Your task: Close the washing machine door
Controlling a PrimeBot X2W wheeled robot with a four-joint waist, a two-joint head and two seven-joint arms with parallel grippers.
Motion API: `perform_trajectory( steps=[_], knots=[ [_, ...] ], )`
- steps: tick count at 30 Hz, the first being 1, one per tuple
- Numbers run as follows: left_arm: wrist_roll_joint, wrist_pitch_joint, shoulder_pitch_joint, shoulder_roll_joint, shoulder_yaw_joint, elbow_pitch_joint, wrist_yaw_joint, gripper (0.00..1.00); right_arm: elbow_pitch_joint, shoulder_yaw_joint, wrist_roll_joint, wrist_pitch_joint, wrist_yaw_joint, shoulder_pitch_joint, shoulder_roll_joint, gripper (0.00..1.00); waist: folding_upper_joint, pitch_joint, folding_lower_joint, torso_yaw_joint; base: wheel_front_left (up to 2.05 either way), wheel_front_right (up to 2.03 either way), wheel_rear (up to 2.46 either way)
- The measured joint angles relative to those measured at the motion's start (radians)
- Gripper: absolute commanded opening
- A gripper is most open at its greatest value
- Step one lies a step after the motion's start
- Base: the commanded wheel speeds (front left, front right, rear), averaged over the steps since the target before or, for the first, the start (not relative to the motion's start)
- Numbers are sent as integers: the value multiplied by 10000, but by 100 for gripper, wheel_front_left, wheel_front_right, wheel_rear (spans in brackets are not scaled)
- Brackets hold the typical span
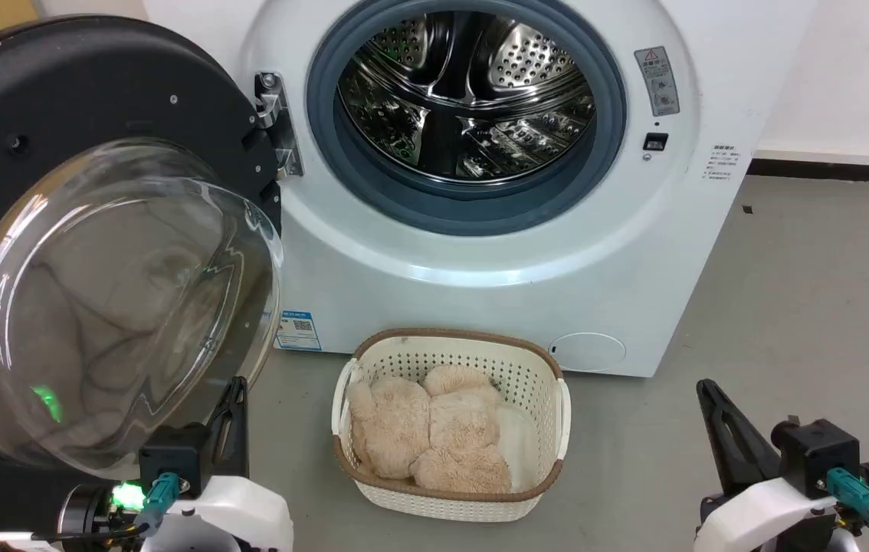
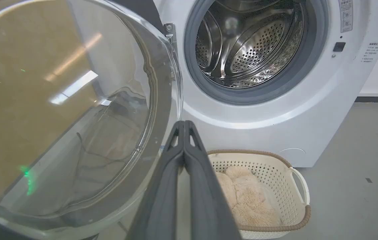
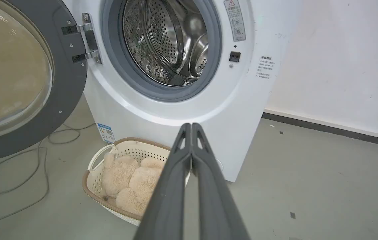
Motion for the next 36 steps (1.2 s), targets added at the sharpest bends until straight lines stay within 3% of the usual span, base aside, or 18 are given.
perform_trajectory(
  steps=[33, 34, 36],
  knots=[
    [0, 0, 0, -2, 0, -2, -2, 0, -2, 0, 0, 0, 0, -16, 2, 0, 0, 0, 0, 0, 0, 0, 0],
    [0, 0, 0, -2, 0, -2, -2, 100, -2, 0, 0, 0, 0, -16, 2, 100, 0, 0, 0, 0, 0, 0, 0],
    [-2, 0, 0, -2, 0, 6, 10, 100, 4, 0, 6, -2, 0, -13, 0, 100, 0, 0, 0, 0, 0, 0, 0]
  ],
)
